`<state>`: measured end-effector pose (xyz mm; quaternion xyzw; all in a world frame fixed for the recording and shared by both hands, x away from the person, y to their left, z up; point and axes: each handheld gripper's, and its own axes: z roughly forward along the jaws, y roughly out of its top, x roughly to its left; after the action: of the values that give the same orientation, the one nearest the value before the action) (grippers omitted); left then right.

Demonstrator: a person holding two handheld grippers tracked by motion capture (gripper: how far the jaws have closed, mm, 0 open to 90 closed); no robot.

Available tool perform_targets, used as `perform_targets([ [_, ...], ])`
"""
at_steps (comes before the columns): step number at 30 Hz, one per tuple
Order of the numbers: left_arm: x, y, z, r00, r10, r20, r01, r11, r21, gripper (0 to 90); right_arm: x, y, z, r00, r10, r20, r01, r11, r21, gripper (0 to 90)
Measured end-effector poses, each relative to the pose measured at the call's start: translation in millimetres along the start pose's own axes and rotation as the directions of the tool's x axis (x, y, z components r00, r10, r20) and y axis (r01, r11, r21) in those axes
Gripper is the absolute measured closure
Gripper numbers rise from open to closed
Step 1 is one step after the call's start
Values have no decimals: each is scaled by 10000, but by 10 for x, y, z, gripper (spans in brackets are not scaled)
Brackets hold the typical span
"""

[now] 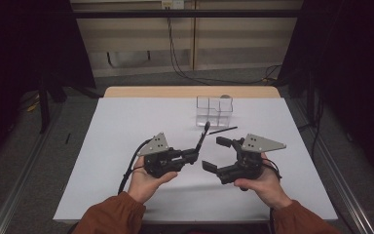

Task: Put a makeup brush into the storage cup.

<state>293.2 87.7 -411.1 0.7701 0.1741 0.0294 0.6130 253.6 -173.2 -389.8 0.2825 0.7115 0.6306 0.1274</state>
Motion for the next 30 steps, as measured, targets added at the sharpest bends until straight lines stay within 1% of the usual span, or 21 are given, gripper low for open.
perform_targets([
  [1, -7, -1, 11, 10000, 16, 32, -16, 10000, 5, 796, -3, 15, 19, 10000, -61, 45, 60, 10000, 56, 54],
  [3, -21, -12, 14, 10000, 66, 69, -66, 10000, -1, 796, -12, 42, 60, 10000, -56, -10, 56, 10000, -8, 82],
  [6, -21, -33, 5, 10000, 36, 42, -36, 10000, -35, 796, -27, 72, 112, 10000, -78, 49, 78, 10000, -54, 126],
  [9, -23, -46, 15, 10000, 23, 60, -23, 10000, -70, 795, -48, 75, 165, 10000, -97, 21, 97, 9999, -90, 206],
  [10, -22, -47, 11, 10000, 72, 44, -72, 10000, 4, 796, -51, 73, 180, 10000, -84, -15, 83, 9999, -108, 246],
  [13, -19, -72, 13, 10000, 92, 28, -92, 10000, 16, 796, -57, 70, 208, 9998, 139, -118, -140, 9998, -135, 334],
  [15, -16, -76, 14, 10000, 57, 62, -58, 10000, 17, 795, -64, 66, 214, 9999, 130, -60, -130, 9999, -68, 413],
  [16, -15, -75, 11, 10000, 83, 35, -83, 10000, 24, 795, -67, 62, 218, 9998, 175, -26, -175, 9998, -111, 425],
  [17, -12, -73, 8, 10000, 59, 29, -58, 10000, -6, 796, -69, 58, 224, 9998, 194, 12, -194, 9998, -110, 459],
  [18, -6, -70, 4, 10000, 63, 48, -63, 10000, 22, 796, -72, 55, 228, 9998, 173, -74, -174, 9998, -80, 508],
  [19, -3, -71, 1, 10000, 64, 29, -64, 10000, 9, 796, -72, 51, 229, 9996, 248, -166, -249, 9997, -79, 523],
  [23, 4, -80, 3, 10000, 45, 12, -45, 10000, 20, 796, -73, 40, 233, 9993, 340, -134, -341, 9994, -93, 585],
  [27, 2, -82, 2, 10000, 40, 35, -41, 10000, 69, 796, -66, 35, 232, 9986, 431, -297, -434, 9990, -82, 643],
  [28, 2, -85, 1, 10000, 75, 50, -75, 9999, 82, 795, -59, 37, 232, 9989, 404, -235, -406, 9991, -81, 664],
  [30, -5, -87, 5, 9999, 87, 57, -88, 9999, 76, 796, -56, 36, 231, 9984, 498, -250, -501, 9987, -115, 695],
])
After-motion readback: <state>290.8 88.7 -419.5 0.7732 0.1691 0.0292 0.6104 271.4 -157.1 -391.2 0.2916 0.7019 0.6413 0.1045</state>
